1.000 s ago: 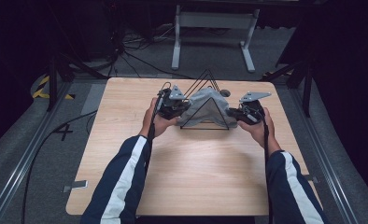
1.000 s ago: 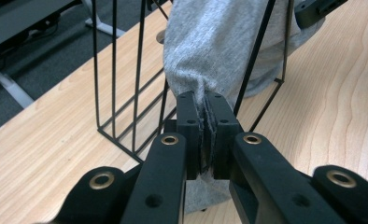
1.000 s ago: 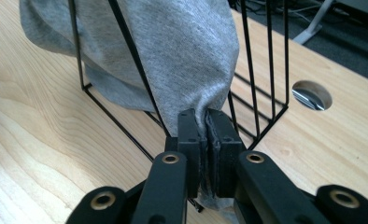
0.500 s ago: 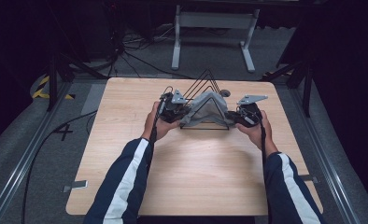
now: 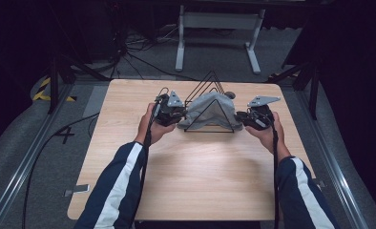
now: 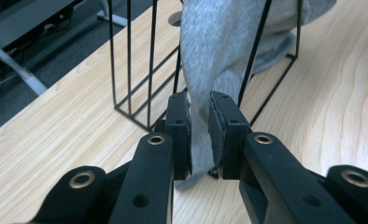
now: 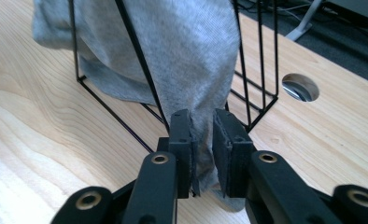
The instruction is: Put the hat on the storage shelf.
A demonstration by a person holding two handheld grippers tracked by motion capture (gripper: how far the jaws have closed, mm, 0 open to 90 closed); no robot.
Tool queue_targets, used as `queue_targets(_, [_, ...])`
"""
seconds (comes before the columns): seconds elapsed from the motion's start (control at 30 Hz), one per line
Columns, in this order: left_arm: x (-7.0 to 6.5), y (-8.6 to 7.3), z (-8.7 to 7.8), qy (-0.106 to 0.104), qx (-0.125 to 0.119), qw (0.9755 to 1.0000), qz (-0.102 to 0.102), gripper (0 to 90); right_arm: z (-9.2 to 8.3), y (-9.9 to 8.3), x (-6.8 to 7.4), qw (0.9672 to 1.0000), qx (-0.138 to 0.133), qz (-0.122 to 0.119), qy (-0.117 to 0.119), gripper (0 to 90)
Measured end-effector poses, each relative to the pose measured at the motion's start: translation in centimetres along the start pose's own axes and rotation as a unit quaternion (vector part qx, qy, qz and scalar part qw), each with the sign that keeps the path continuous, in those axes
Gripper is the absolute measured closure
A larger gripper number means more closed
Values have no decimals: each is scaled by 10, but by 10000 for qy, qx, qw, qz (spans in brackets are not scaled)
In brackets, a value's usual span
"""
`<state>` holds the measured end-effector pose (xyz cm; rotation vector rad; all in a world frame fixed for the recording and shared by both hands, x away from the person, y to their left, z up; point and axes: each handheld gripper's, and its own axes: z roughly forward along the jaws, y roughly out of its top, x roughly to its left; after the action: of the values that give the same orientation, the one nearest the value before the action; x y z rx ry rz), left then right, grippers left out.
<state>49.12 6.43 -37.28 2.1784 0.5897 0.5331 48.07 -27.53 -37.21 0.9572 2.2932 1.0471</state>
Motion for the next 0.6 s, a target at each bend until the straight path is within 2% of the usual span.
queue_targets(0.2, [-6, -12, -22, -18, 67, 9998, 163, 762, -19, -2, 3, 10000, -78, -53, 18, 755])
queue_targets(0.3, [-11, -22, -32, -20, 176, 9995, 256, 739, -31, -5, 6, 9998, -72, -180, 3, 735])
queue_targets(0.6, [-23, -60, -68, -88, 438, 9982, 402, 695, -65, -30, 10, 9991, -111, -411, -86, 674])
